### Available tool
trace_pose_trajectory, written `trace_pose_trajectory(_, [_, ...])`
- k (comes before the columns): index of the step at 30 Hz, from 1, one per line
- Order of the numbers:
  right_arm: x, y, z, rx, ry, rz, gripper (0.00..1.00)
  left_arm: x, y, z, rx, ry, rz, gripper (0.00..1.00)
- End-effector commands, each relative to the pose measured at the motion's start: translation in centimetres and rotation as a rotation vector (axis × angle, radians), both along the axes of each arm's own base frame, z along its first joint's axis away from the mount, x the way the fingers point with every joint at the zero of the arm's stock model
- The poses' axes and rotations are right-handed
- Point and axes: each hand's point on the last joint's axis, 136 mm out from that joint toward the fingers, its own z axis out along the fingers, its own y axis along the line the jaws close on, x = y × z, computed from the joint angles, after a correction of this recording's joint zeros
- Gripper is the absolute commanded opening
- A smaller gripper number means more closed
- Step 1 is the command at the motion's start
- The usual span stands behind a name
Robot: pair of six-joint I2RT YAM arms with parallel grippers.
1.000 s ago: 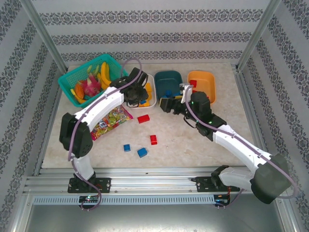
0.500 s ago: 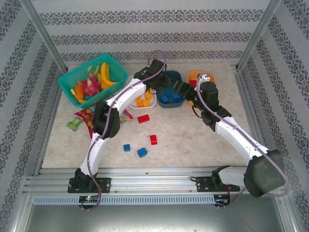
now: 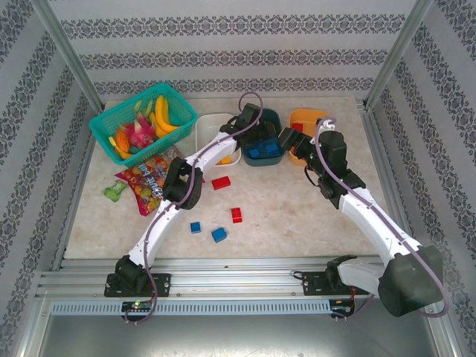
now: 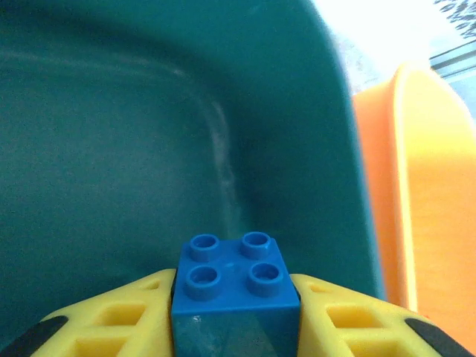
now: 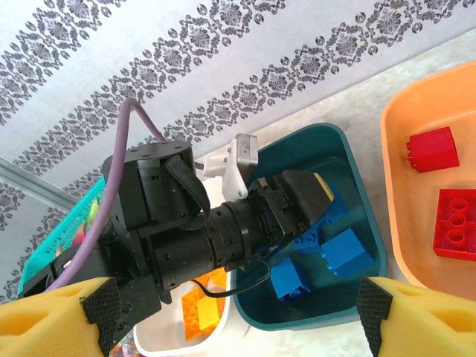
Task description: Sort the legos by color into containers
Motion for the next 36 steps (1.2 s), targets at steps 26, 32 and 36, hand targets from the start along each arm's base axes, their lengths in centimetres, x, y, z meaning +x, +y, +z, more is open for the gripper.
trace_pose_trajectory(26, [-4.5,4.9,-2.1,-0.304,0.035,0.218,0.84,-4.3,6.4,16.7,-0.093,-0.031,0.156,0.60])
trace_pose_trajectory(32, [-6.6,10.4,-6.2,-0.441,0.098,0.371,0.84,-10.9,13.2,16.9,-0.085,0.017,0.256,0.62])
trace_pose_trajectory(36, [-7.5,13.8,-9.1,-0.547,0.178,0.475,0.86,-16.7,17.7,15.6,-0.012,0.031,0.307,0.62])
